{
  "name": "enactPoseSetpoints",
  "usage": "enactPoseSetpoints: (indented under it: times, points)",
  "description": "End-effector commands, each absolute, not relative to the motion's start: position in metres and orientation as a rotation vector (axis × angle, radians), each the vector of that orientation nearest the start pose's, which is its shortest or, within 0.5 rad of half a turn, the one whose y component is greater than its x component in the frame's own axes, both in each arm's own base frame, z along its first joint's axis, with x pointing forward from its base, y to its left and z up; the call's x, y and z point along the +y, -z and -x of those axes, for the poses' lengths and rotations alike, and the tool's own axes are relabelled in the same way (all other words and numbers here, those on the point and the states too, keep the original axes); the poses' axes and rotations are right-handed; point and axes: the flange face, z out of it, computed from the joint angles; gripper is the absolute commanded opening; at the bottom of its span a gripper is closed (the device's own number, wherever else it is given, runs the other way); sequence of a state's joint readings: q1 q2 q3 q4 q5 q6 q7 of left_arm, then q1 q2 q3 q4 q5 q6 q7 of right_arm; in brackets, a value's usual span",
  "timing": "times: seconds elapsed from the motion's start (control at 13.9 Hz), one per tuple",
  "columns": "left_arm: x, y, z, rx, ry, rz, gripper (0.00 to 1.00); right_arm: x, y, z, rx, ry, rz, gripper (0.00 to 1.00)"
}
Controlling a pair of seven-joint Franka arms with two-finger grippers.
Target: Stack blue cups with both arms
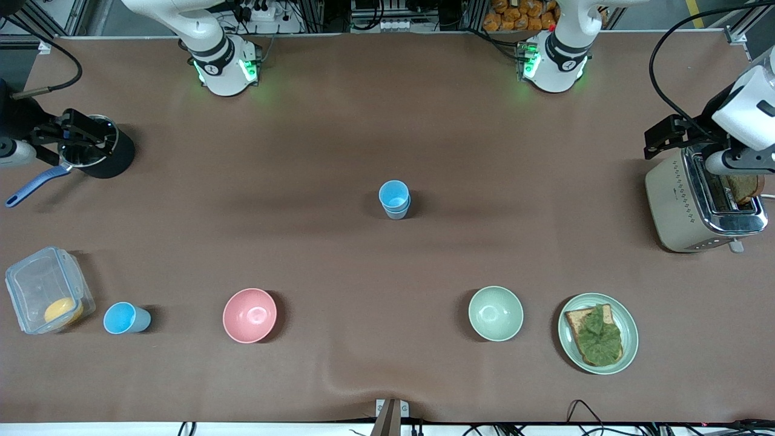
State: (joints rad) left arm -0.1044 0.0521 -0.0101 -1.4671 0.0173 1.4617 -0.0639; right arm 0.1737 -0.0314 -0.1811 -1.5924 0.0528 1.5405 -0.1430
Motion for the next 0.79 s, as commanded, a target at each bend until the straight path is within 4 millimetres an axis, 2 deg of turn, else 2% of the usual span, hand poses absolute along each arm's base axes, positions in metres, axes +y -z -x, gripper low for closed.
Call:
enactPoseSetpoints:
  times: [0.0, 0.29, 0.43, 0.72]
  points:
    - [-0.064, -0.64, -0.552, 0.113, -0.098, 3.132, 1.0, -0.003, -0.629, -0.539, -0.219, -0.023, 3.079, 1.0]
    - [-0.063, -0.641, -0.551, 0.108, -0.096, 3.132, 1.0, -0.007, -0.634, -0.538, -0.229, -0.015, 3.08, 1.0]
    - [-0.063, -0.641, -0.551, 0.108, -0.095, 3.131, 1.0, -0.019, -0.635, -0.537, -0.194, -0.014, 3.08, 1.0]
    - [-0.063, -0.641, -0.551, 0.108, -0.096, 3.132, 1.0, -0.021, -0.632, -0.541, -0.189, -0.012, 3.084, 1.0]
